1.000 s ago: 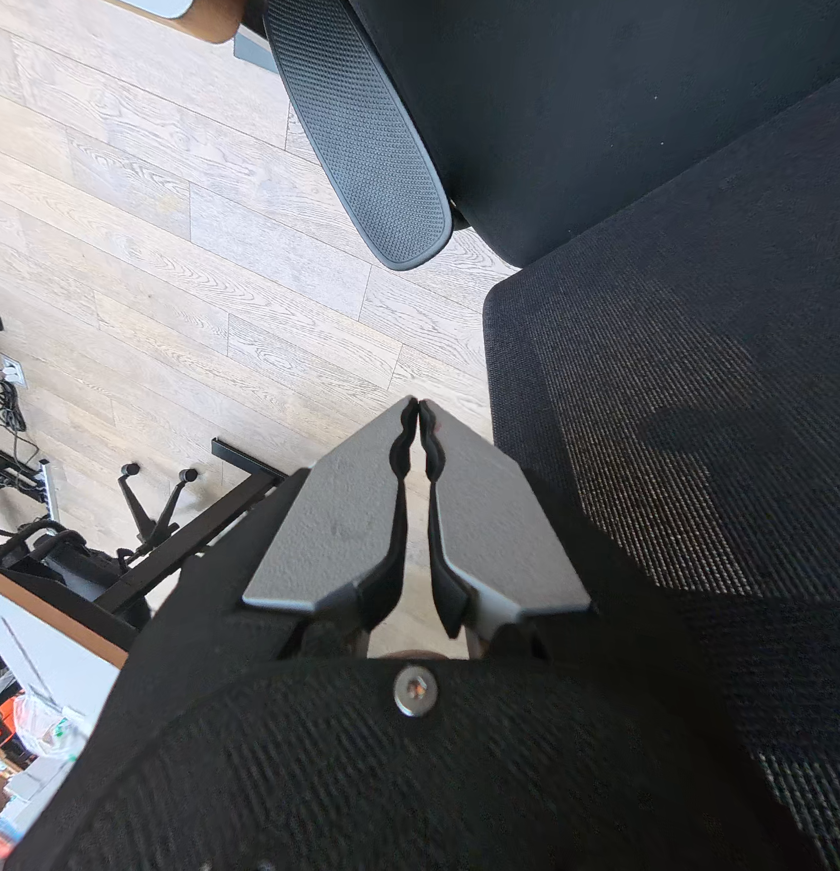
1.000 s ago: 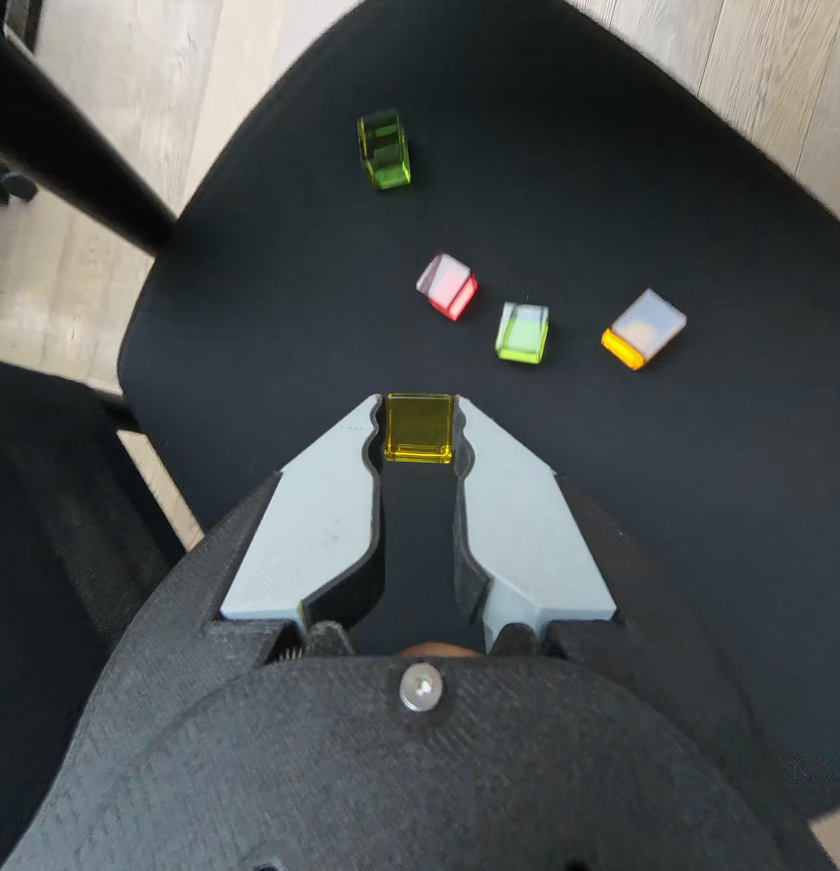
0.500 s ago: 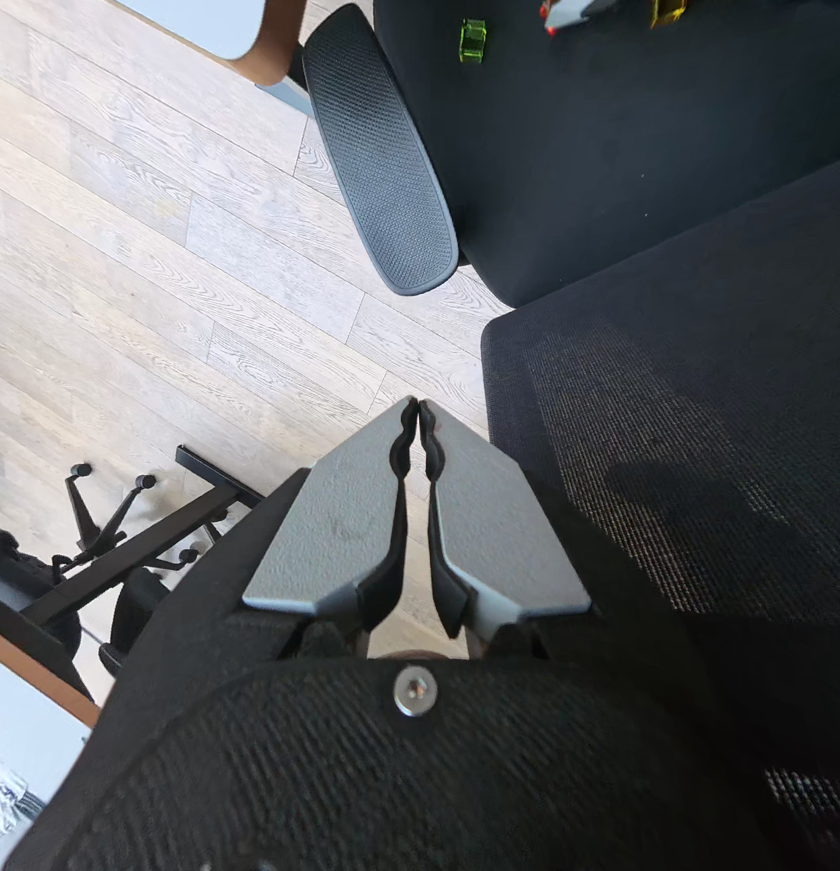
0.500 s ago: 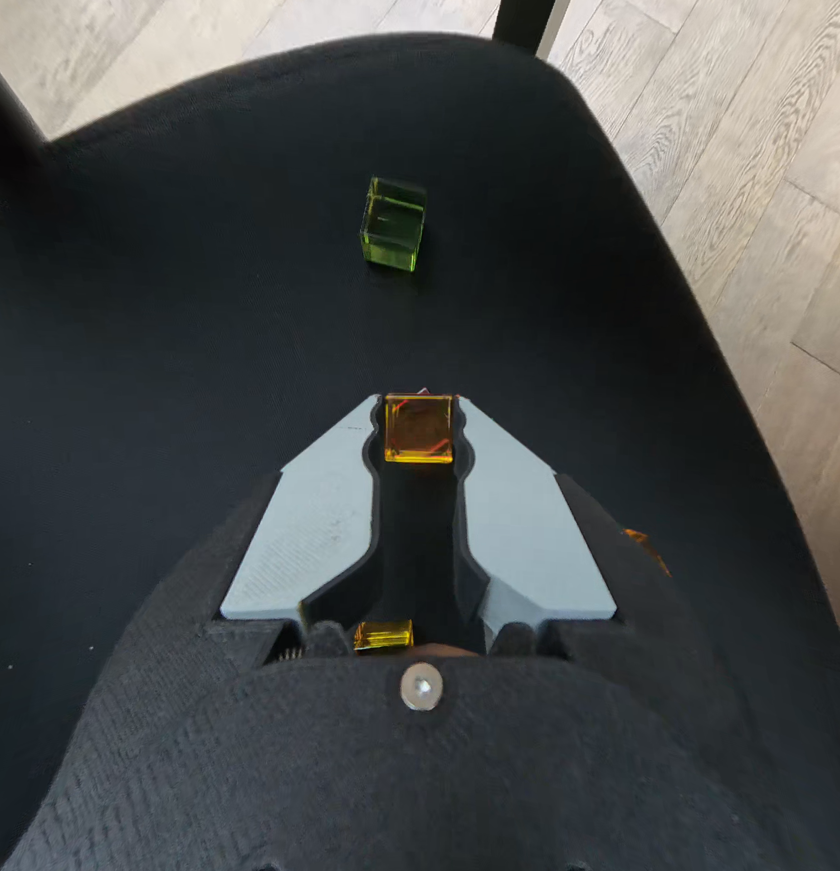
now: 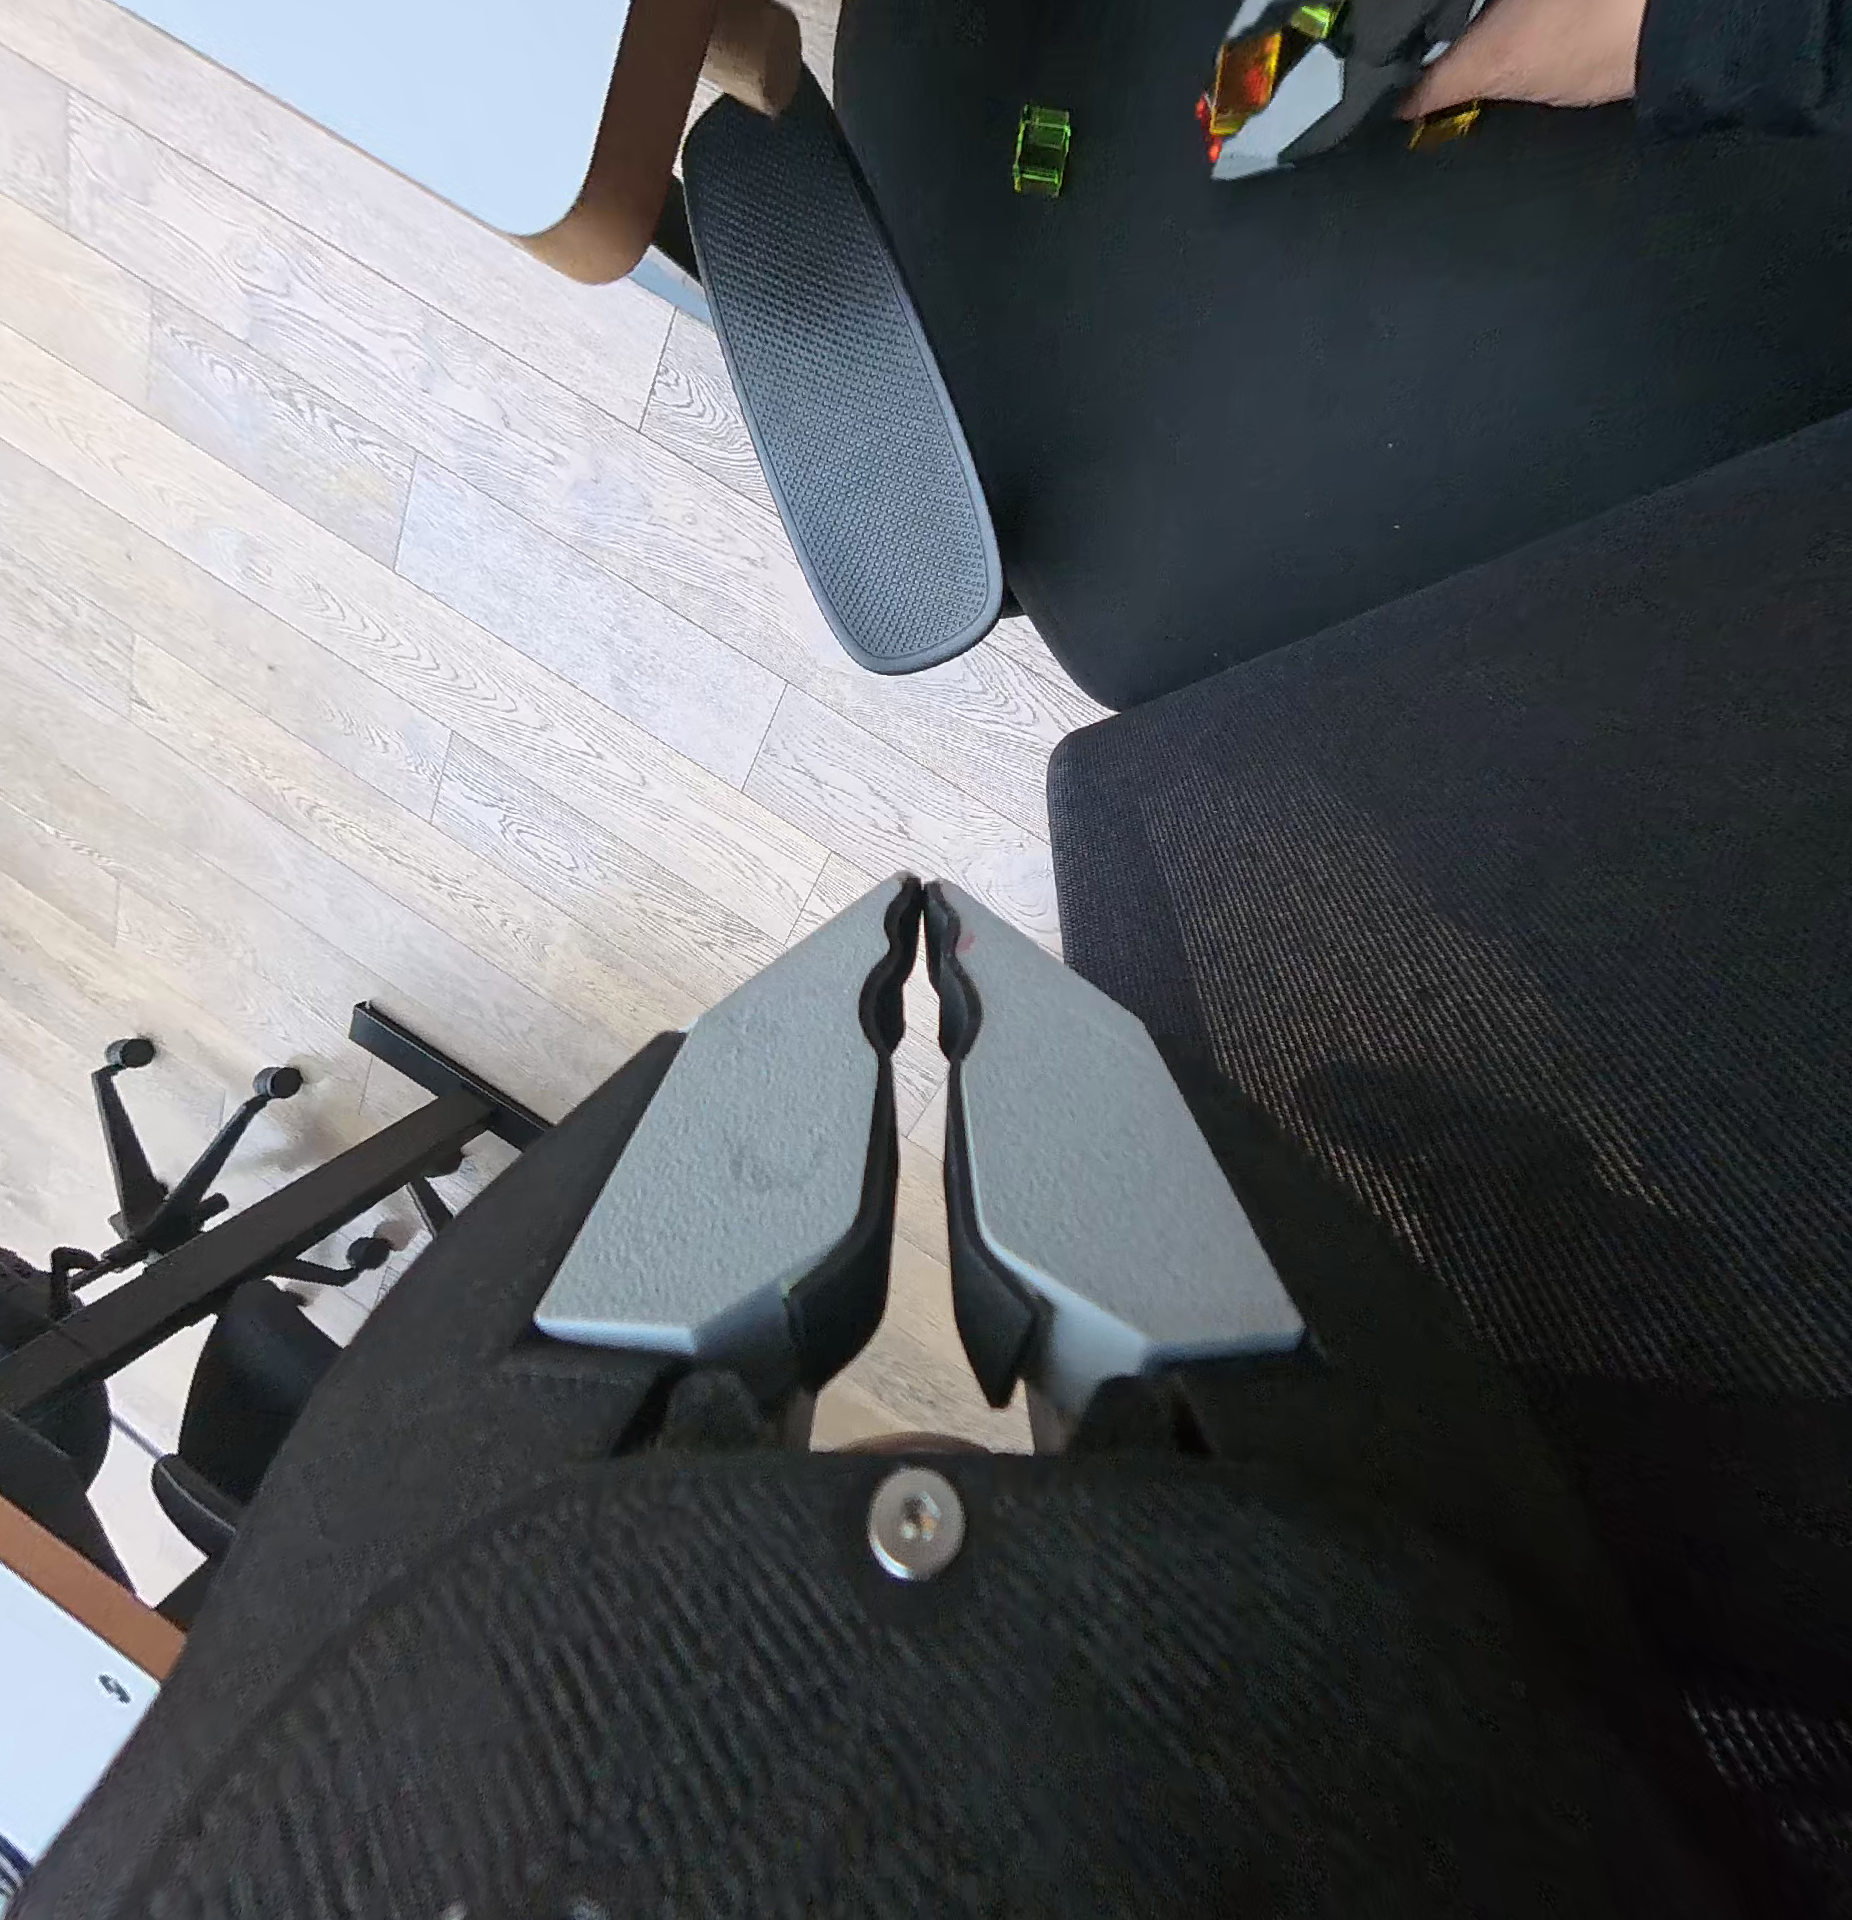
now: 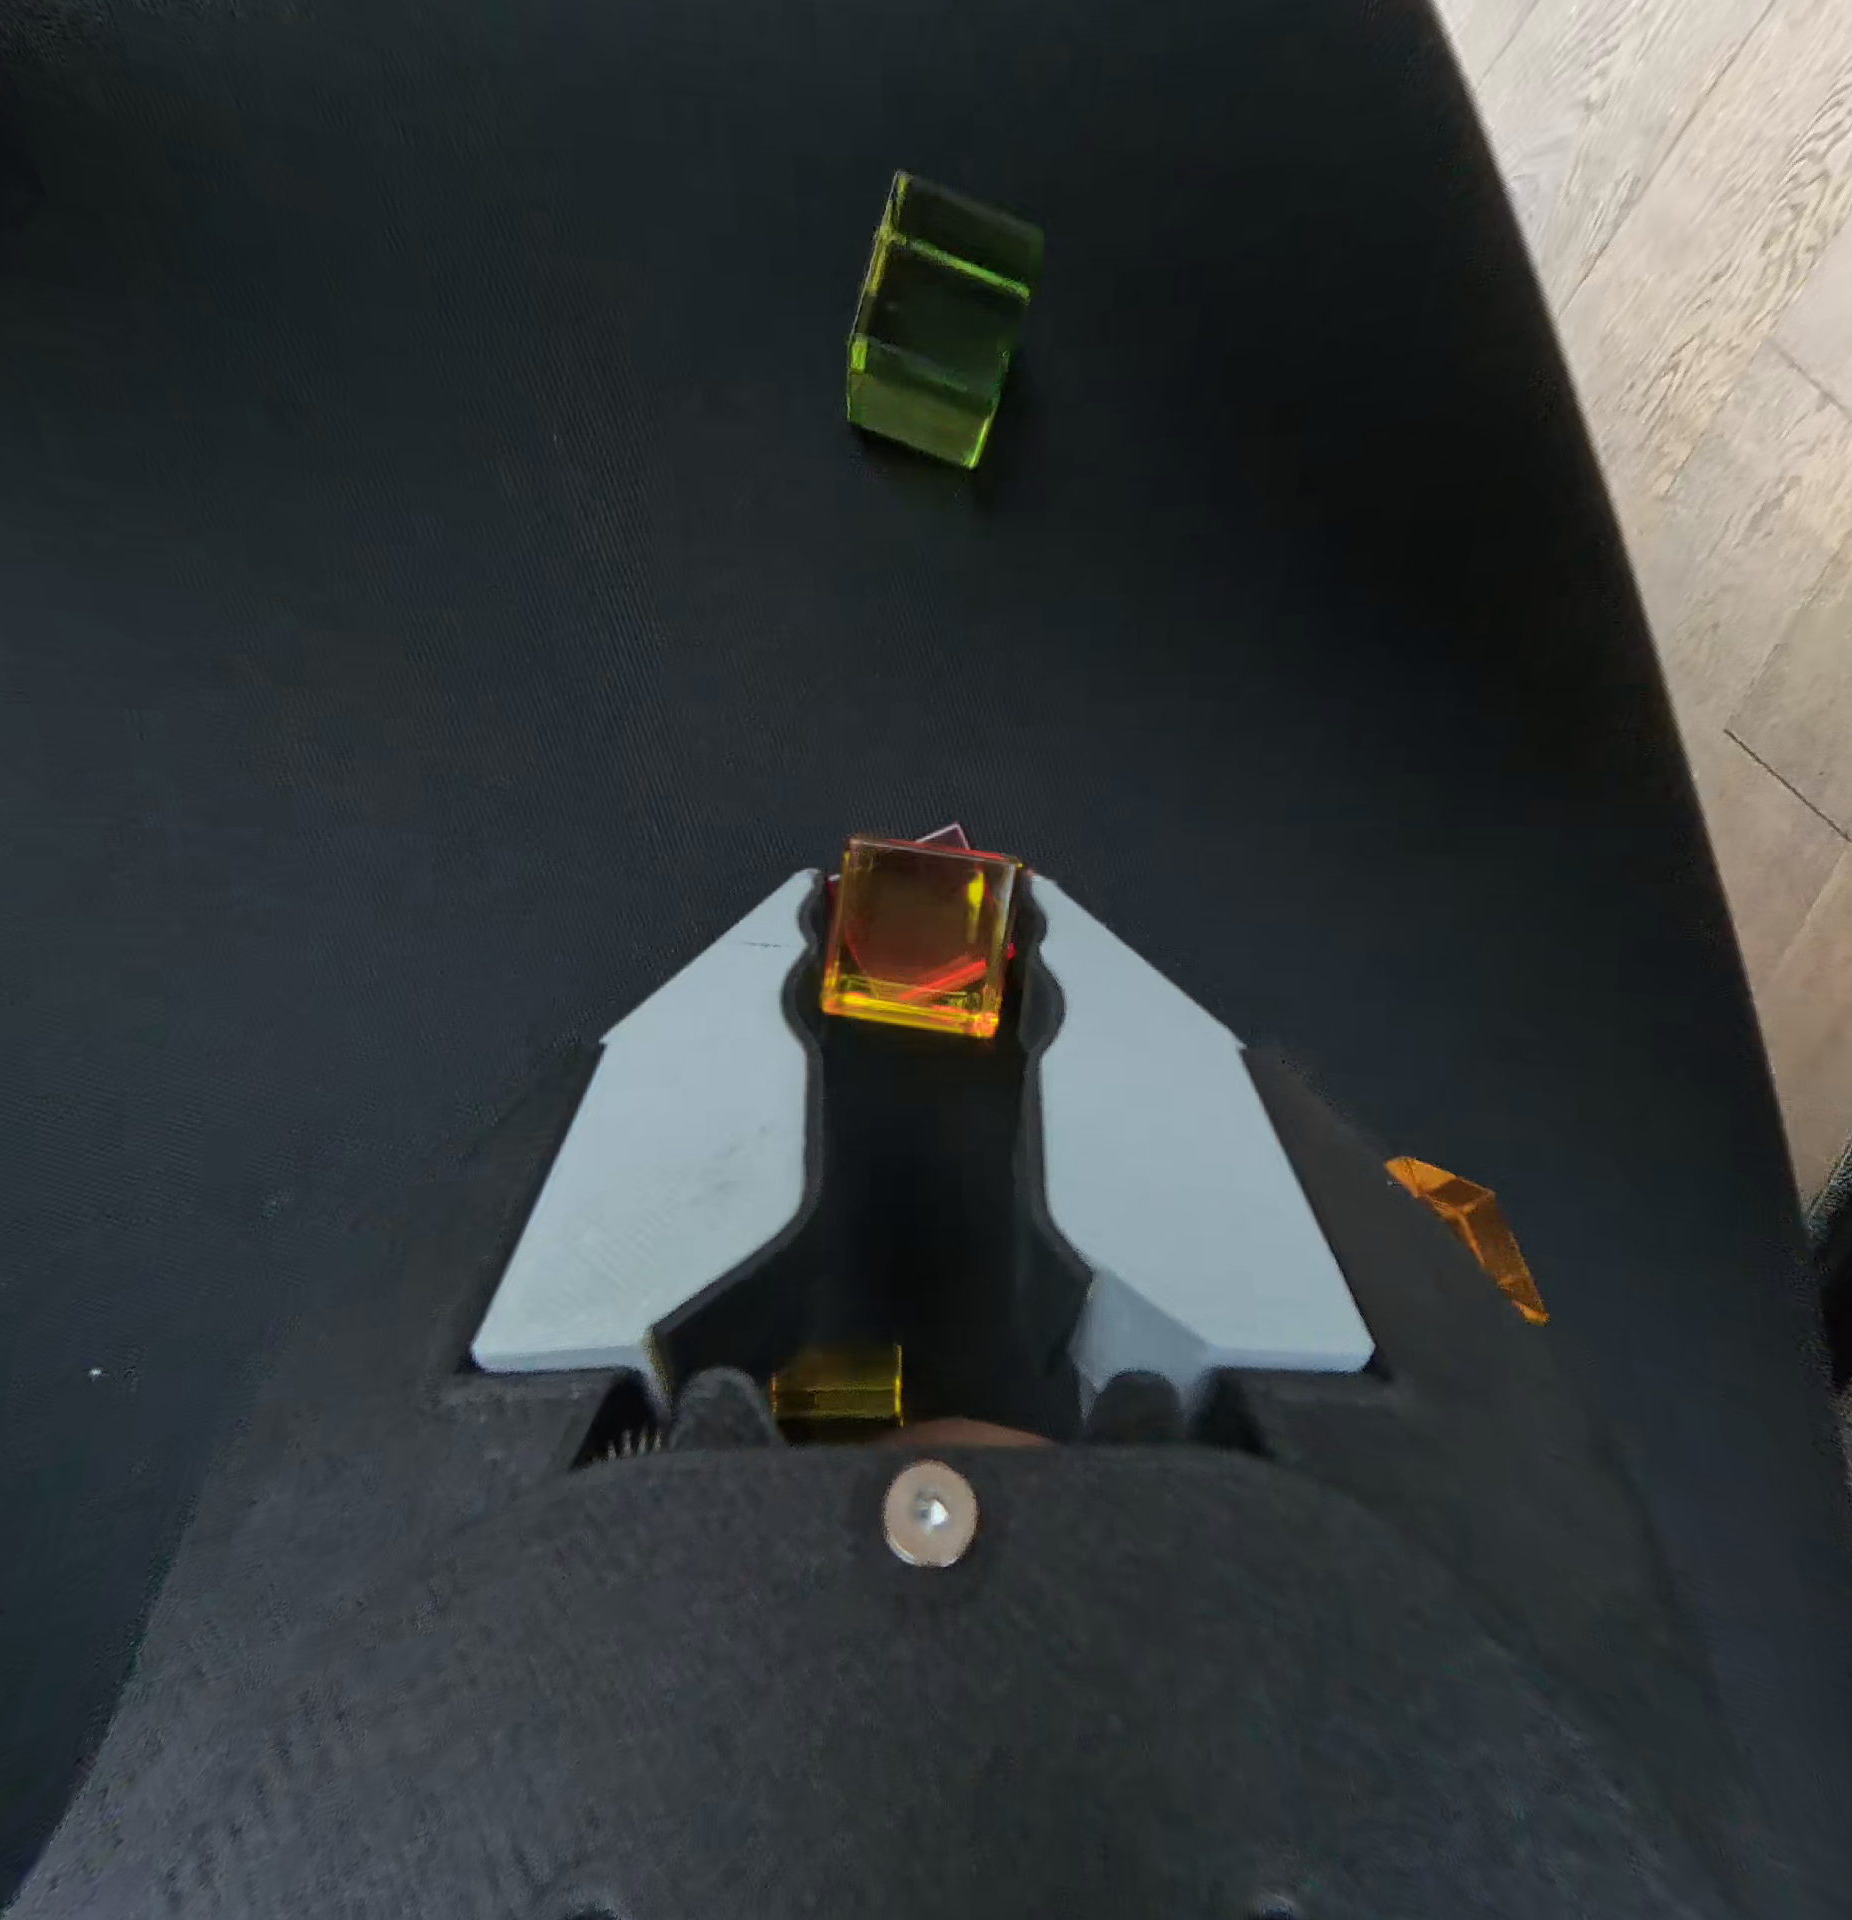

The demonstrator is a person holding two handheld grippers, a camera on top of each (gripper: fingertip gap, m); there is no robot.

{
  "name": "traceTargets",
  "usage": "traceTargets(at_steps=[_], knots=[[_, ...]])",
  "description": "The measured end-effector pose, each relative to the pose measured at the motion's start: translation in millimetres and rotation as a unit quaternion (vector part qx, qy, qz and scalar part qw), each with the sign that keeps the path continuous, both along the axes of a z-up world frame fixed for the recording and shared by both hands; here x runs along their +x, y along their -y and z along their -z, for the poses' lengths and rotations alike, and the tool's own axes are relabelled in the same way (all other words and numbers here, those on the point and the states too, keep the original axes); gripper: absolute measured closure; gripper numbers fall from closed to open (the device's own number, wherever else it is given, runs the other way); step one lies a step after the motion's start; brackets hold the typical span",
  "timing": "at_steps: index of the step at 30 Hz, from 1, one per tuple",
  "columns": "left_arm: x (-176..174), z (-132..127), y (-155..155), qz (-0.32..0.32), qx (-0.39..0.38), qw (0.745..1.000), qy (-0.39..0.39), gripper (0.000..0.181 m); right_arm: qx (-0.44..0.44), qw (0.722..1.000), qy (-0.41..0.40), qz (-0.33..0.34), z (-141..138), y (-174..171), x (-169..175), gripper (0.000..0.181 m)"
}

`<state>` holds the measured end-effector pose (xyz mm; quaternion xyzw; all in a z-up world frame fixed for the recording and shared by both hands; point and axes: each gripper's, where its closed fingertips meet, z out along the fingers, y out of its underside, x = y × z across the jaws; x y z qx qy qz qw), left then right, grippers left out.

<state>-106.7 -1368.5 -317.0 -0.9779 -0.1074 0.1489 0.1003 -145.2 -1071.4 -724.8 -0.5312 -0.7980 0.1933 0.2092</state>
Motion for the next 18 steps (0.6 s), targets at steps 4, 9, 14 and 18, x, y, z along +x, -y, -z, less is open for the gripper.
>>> traceTargets(at_steps=[4, 9, 14, 18], knots=[[1, 1, -3, 0.000, 0.000, 1.000, 0.004, 0.181, 0.000, 1.000, 0.009, -0.009, 2, -3, 1, 0.149], [1, 1, -5, -0.002, -0.001, 1.000, 0.004, 0.181, -0.001, 0.999, 0.029, -0.023, 4, 3, 15, 0.149], [1, 1, -6, 0.000, -0.004, 1.000, 0.005, 0.181, 0.002, 0.999, 0.036, -0.034, 5, 8, 26, 0.149], [2, 2, -8, 0.000, -0.002, 1.000, 0.009, 0.181, -0.011, 0.999, 0.041, -0.028, 4, 9, 25, 0.132]])
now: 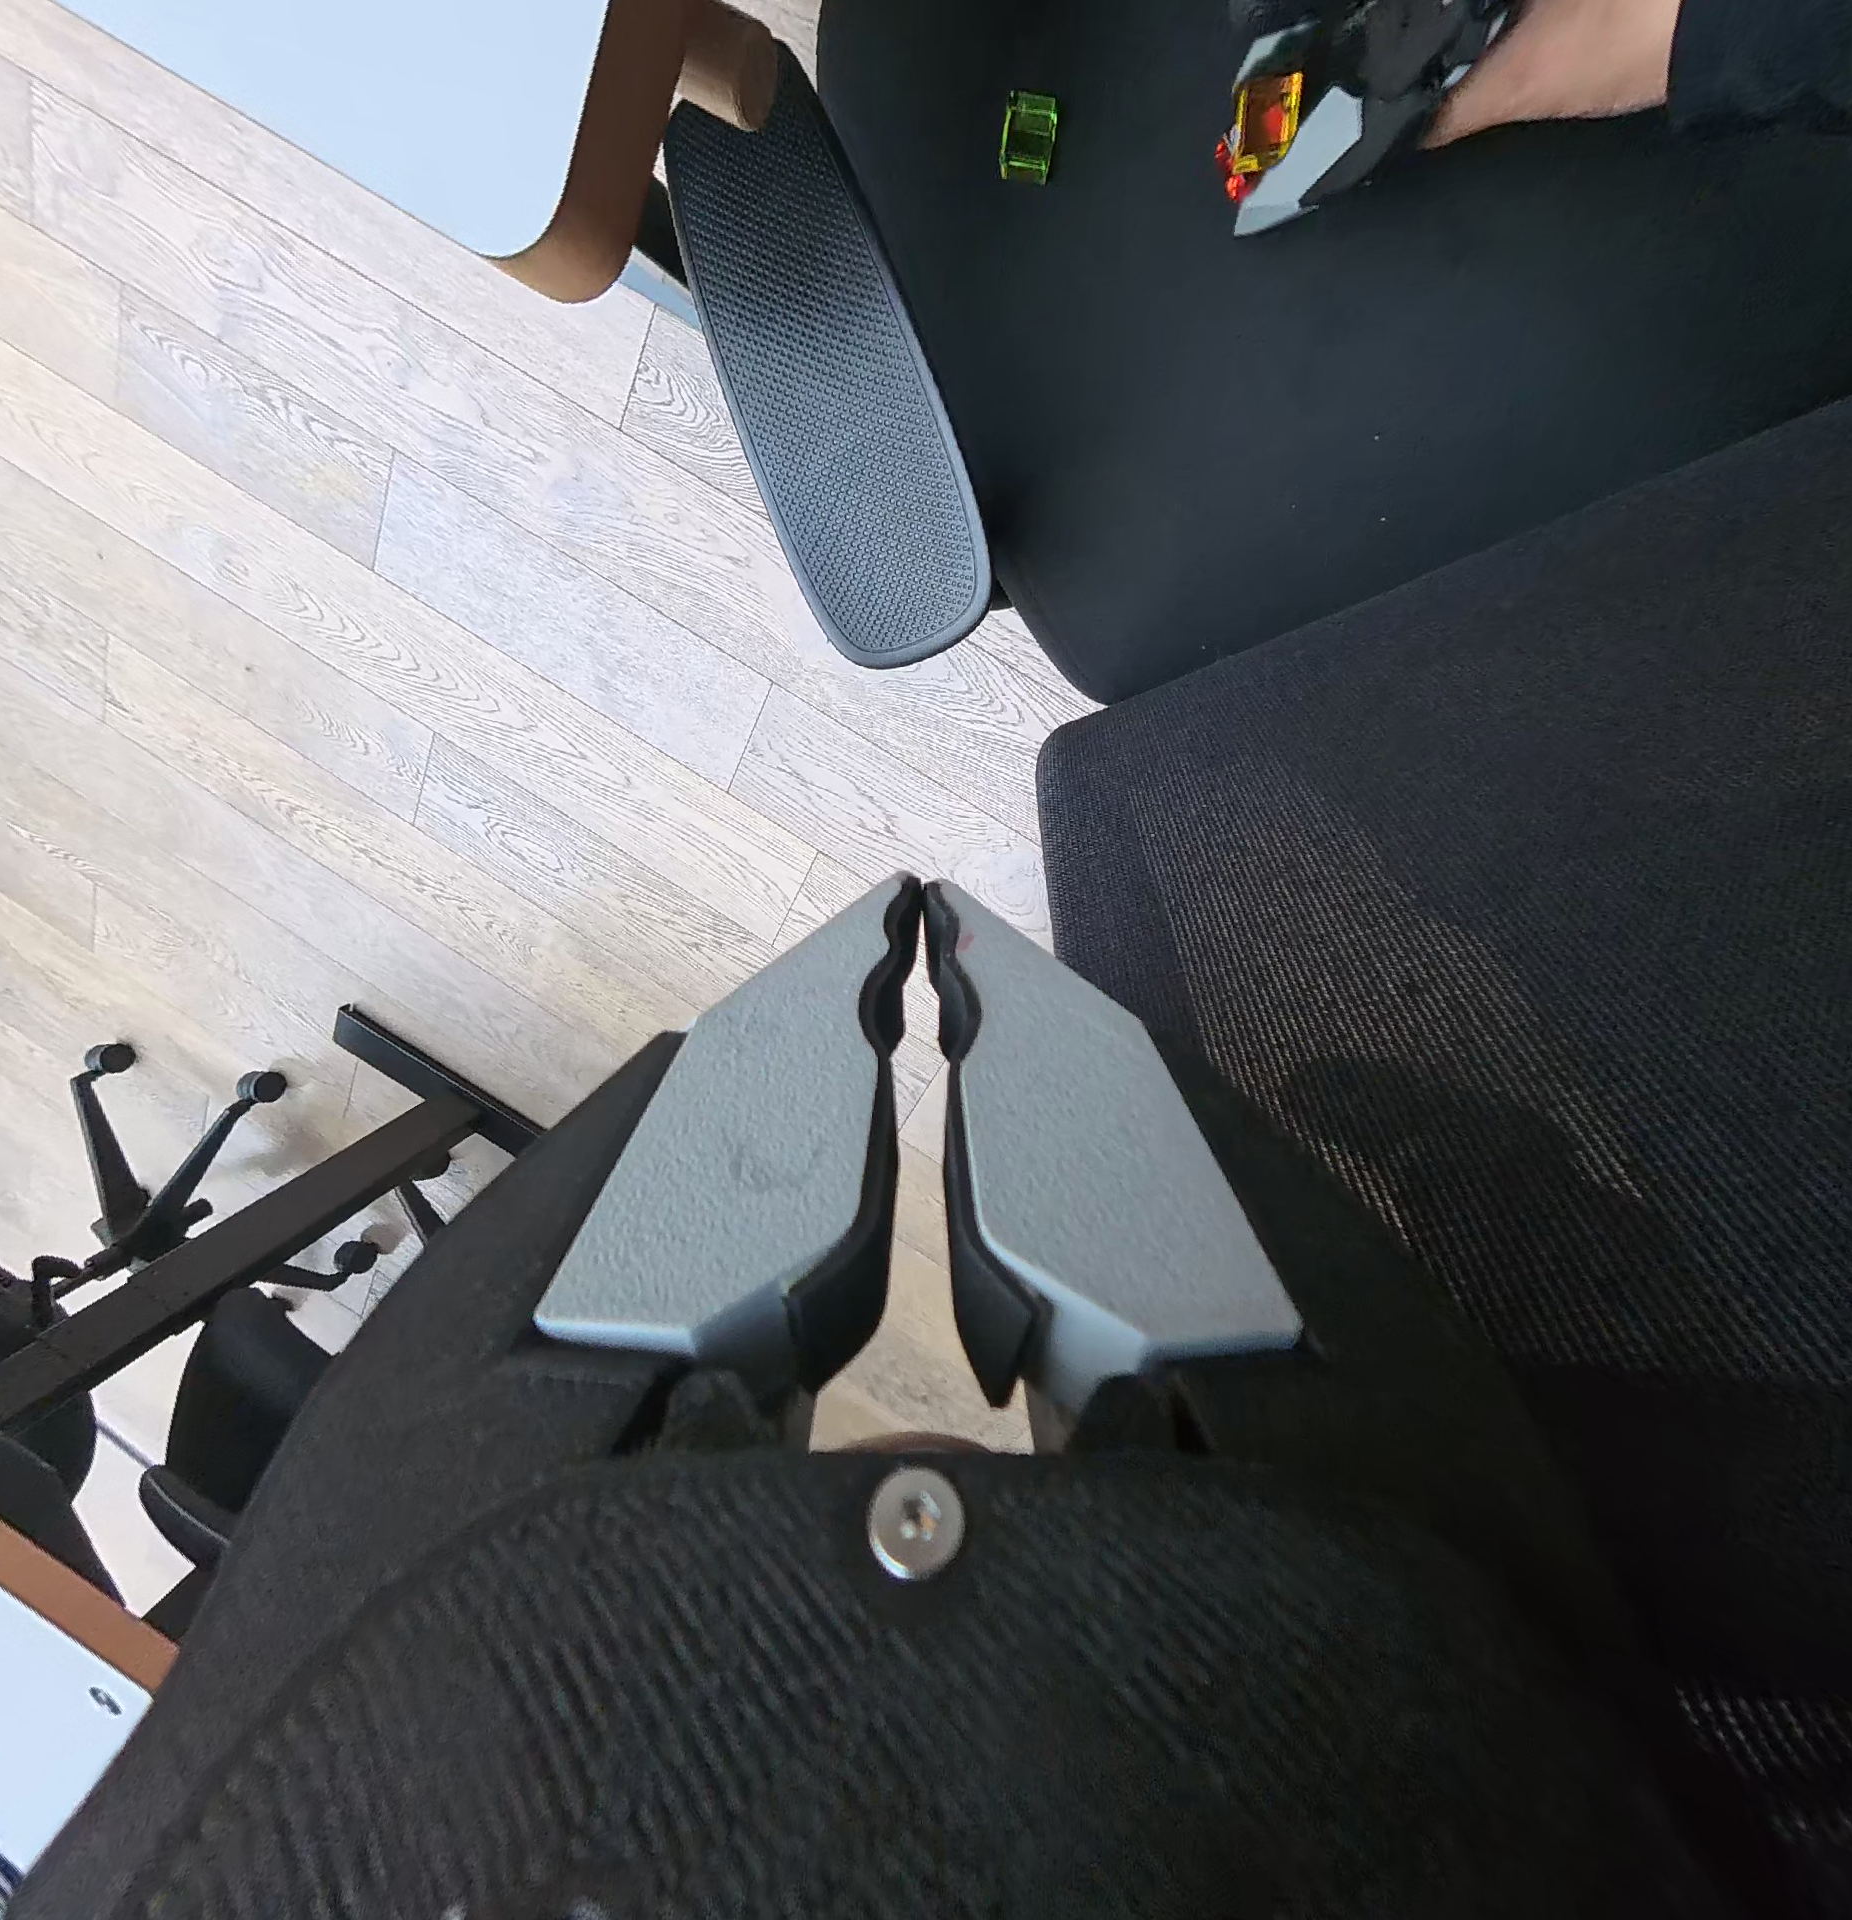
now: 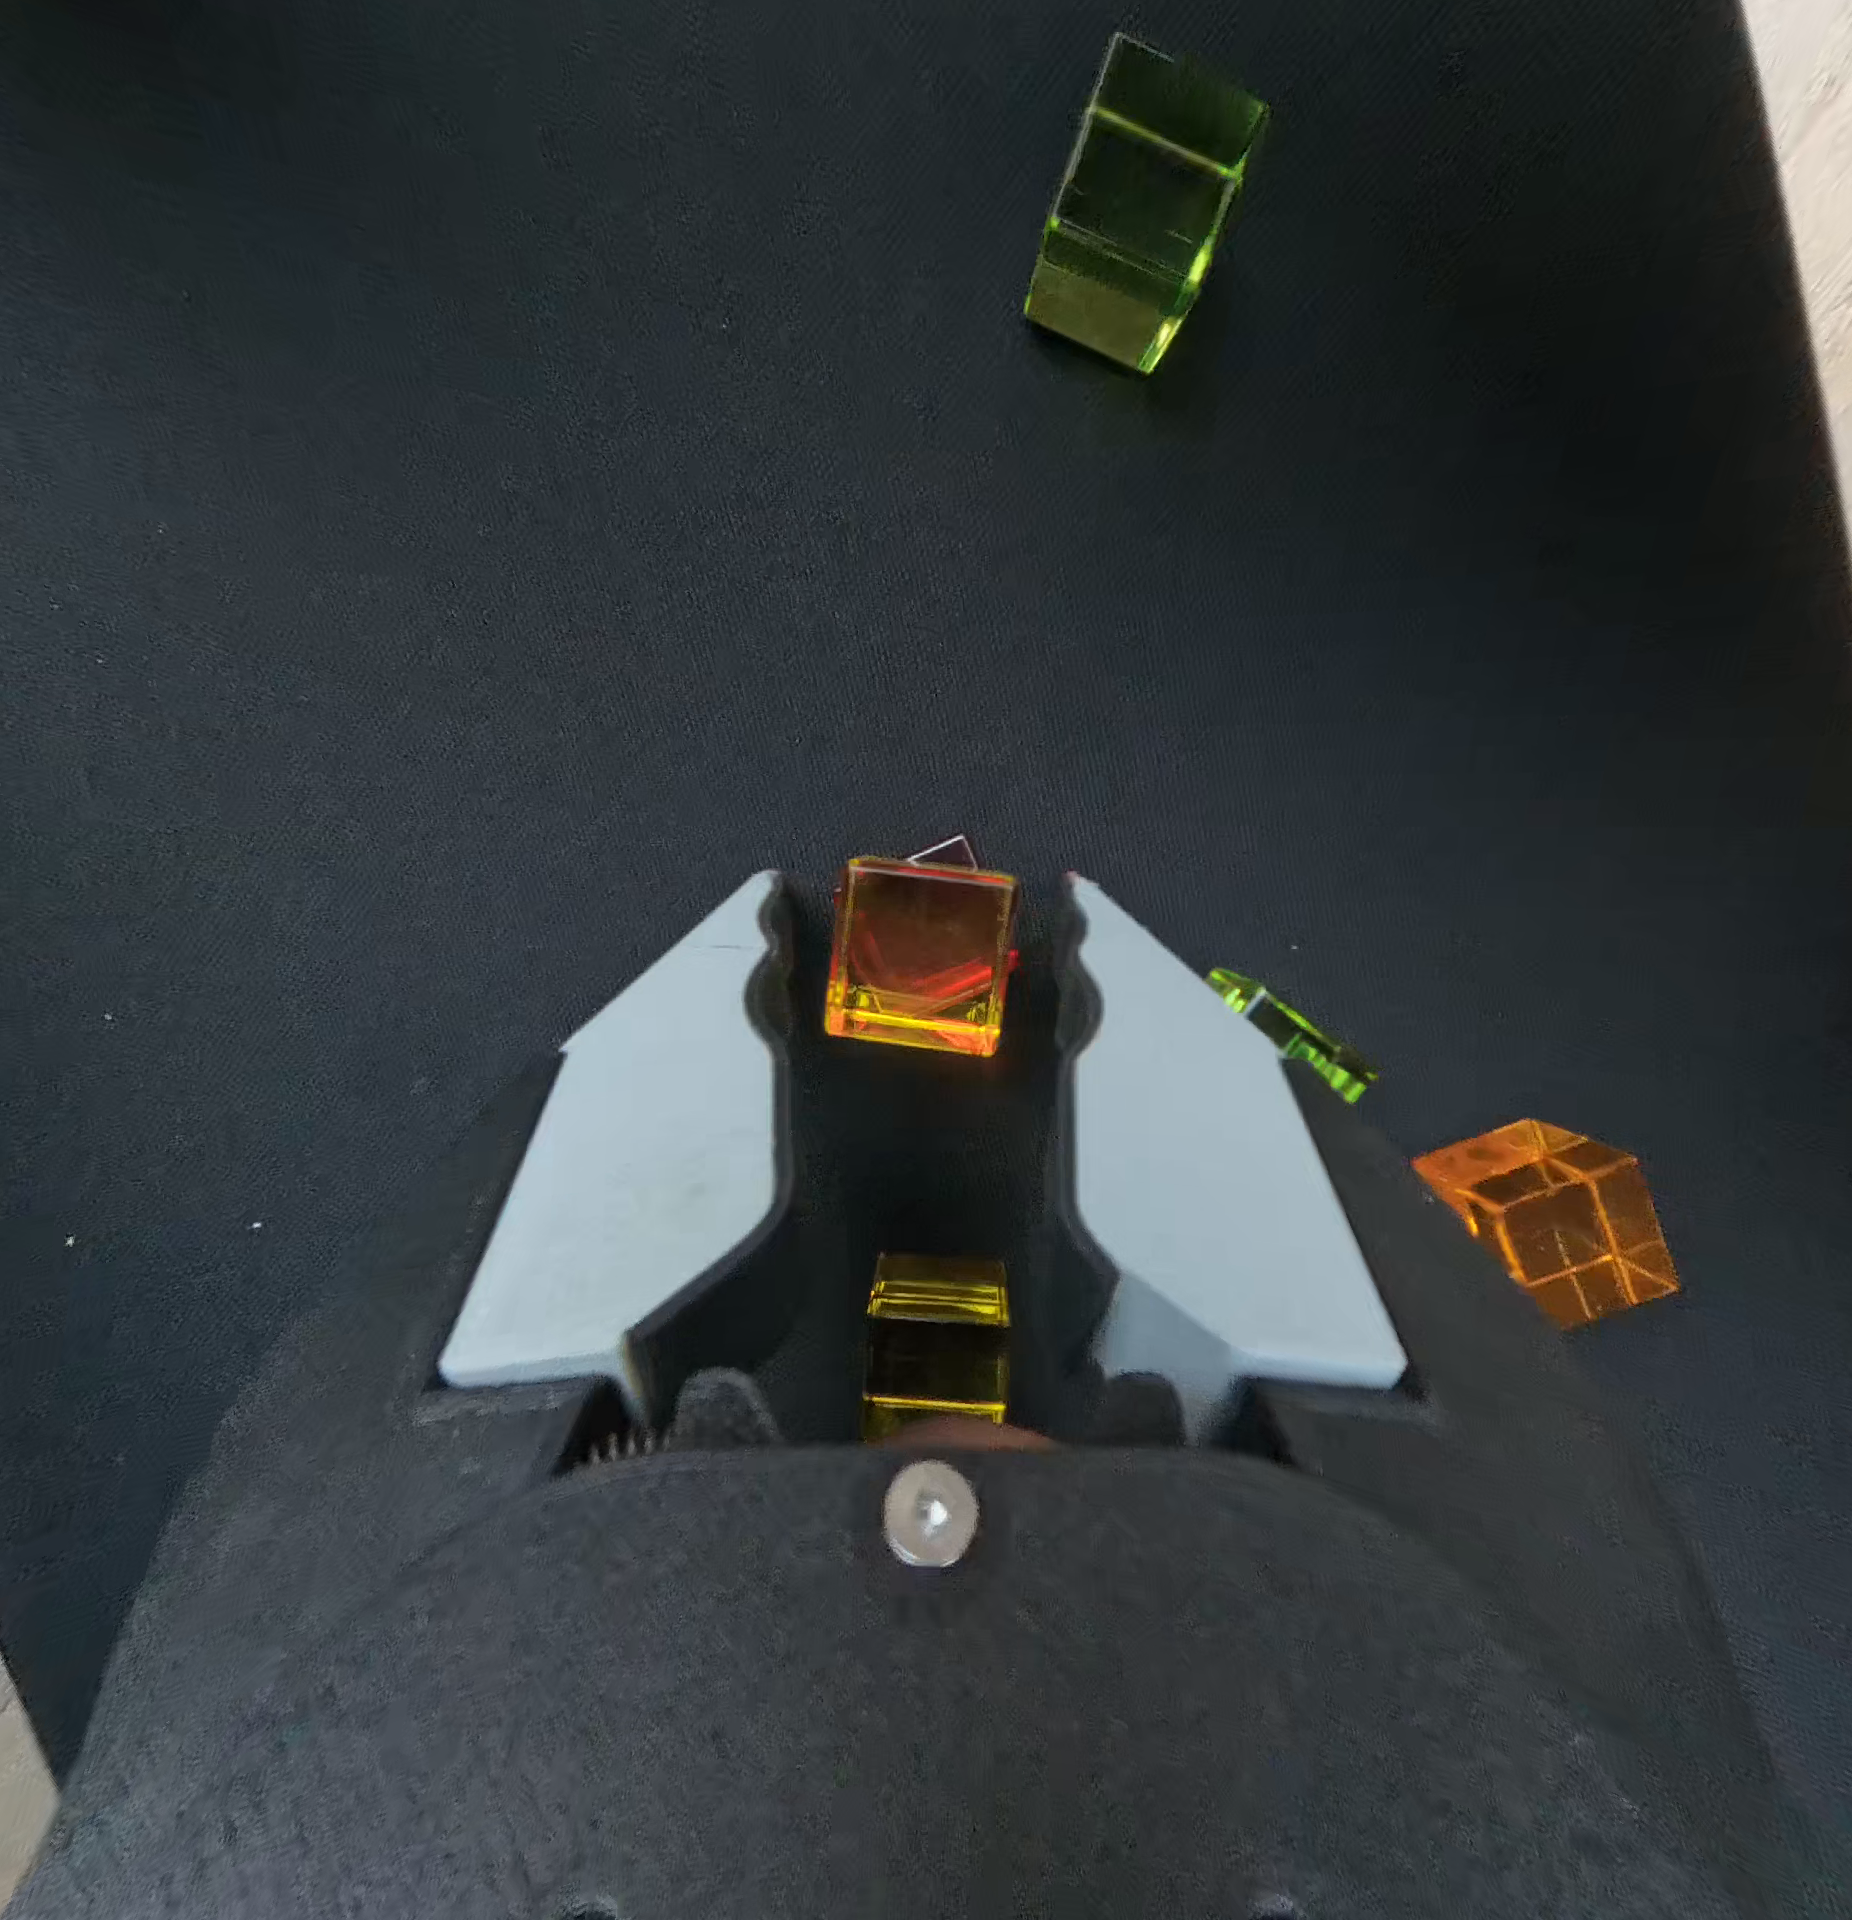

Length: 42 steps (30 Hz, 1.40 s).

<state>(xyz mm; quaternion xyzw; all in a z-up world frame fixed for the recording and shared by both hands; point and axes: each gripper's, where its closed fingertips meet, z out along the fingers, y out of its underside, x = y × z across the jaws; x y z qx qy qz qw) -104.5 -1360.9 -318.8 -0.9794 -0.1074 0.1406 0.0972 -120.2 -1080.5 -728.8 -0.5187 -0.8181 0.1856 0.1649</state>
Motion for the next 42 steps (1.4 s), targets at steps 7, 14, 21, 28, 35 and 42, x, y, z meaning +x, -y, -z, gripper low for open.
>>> traceTargets(at_steps=[7, 14, 21, 28, 35, 42], knots=[[0, -1, -1, -0.002, 0.007, 1.000, 0.003, 0.181, -0.016, 0.999, -0.019, 0.025, -20, -5, 7, 0.127], [0, -2, -3, -0.004, 0.015, 1.000, 0.004, 0.181, -0.043, 0.984, -0.076, 0.155, -58, -56, 18, 0.138], [2, -1, -3, -0.001, 0.009, 1.000, 0.006, 0.181, -0.011, 0.987, -0.020, 0.159, -25, -72, 14, 0.140], [1, -1, -2, -0.005, 0.009, 1.000, 0.008, 0.181, -0.010, 0.988, 0.004, 0.157, -7, -70, 6, 0.156], [0, -2, -4, -0.007, 0.016, 1.000, 0.009, 0.181, -0.060, 0.988, -0.060, 0.132, -54, -48, 10, 0.156], [1, -2, -4, -0.009, 0.018, 1.000, 0.013, 0.181, -0.044, 0.996, -0.061, 0.055, -67, -6, 11, 0.155]])
